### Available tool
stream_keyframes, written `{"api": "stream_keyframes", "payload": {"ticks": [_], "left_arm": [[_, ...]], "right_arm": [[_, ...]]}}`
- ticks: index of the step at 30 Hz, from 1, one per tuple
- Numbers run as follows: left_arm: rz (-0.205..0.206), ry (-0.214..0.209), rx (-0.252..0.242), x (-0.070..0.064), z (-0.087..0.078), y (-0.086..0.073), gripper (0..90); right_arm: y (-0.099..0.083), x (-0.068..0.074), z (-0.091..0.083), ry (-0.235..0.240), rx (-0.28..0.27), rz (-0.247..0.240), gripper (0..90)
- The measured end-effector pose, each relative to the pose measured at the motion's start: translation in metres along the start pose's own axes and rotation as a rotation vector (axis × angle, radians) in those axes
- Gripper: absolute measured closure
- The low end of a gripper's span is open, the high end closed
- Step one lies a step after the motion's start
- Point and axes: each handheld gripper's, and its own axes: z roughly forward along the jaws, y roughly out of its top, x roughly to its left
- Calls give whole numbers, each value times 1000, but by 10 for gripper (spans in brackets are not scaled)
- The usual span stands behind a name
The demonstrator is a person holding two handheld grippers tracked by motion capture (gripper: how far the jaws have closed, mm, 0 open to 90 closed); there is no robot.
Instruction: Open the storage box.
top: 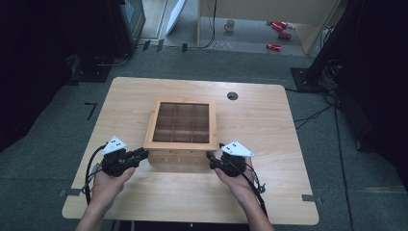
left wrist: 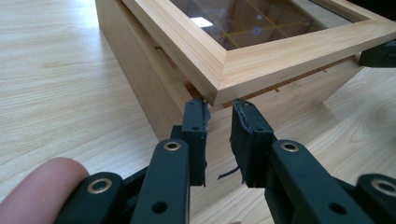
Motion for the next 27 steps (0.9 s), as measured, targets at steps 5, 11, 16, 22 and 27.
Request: {"api": "stream_keyframes", "payload": {"ticks": [5,11,16,22,27], "left_arm": [[-9,-13,-15,2,-3,1,739],[-7,-21,-16,5,-7,-2,629],[-16,-3,14,13,-7,-13,547],[-56,32,63,30,0,-31,509],[-66,79,94,41,8,-46,499]], "right_arm": [[0,2,-2,-17,-37,-28,444],[0,3,-2,-22,-38,-63,438],[4,2,-5,-20,-72,-76,438],[12,2,-5,-27,-92,-107,416],[18,1,-7,-31,-110,-133,408]]}}
